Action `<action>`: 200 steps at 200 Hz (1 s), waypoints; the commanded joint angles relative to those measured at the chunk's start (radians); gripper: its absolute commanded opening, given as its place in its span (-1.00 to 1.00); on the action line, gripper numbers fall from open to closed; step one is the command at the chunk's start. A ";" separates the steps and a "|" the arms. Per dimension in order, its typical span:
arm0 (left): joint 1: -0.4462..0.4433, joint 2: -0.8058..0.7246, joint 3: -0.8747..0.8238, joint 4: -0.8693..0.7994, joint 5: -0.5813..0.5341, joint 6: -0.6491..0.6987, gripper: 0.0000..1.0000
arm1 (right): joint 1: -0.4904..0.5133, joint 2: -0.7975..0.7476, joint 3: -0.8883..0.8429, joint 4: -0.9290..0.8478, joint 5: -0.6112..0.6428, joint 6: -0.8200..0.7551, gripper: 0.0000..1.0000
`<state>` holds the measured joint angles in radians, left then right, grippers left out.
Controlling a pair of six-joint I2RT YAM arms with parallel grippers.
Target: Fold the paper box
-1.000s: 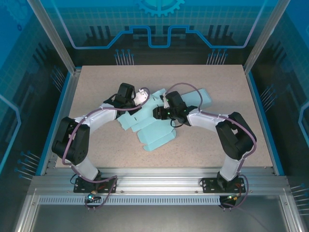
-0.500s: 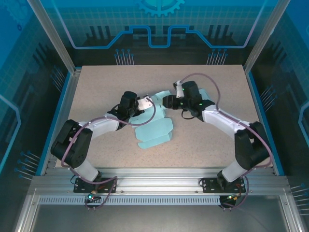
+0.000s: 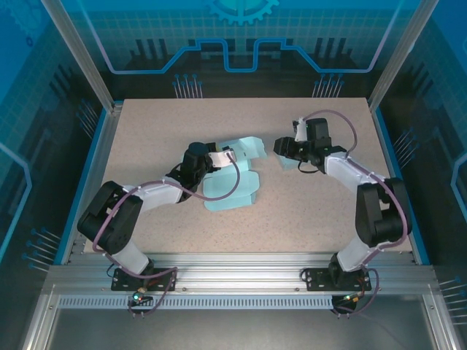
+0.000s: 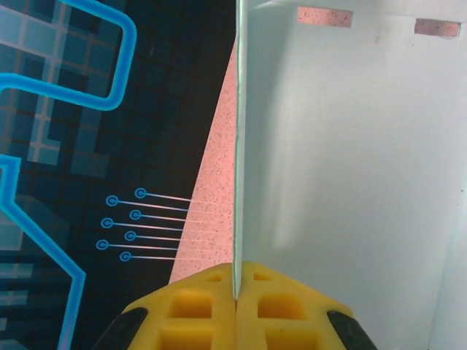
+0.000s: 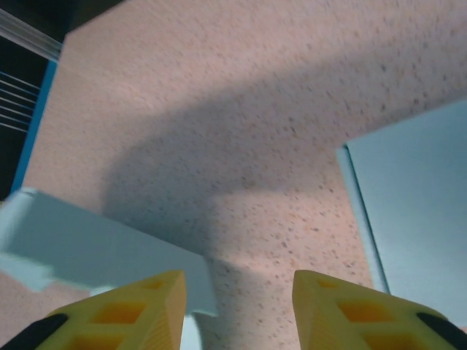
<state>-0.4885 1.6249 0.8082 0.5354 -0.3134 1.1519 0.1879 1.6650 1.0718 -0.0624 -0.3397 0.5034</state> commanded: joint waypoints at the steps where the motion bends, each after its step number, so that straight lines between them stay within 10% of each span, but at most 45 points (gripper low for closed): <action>1: -0.008 -0.017 -0.017 0.068 -0.022 0.030 -1.00 | -0.005 0.073 0.071 0.011 -0.103 -0.054 -0.14; 200: -0.031 0.194 -0.094 0.411 -0.104 0.232 -1.00 | 0.140 0.213 0.072 0.080 -0.228 -0.429 -0.07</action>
<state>-0.5049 1.7519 0.7418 0.8005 -0.3820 1.3048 0.3115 1.8439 1.1633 0.0017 -0.5594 0.1032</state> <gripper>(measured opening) 0.055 0.465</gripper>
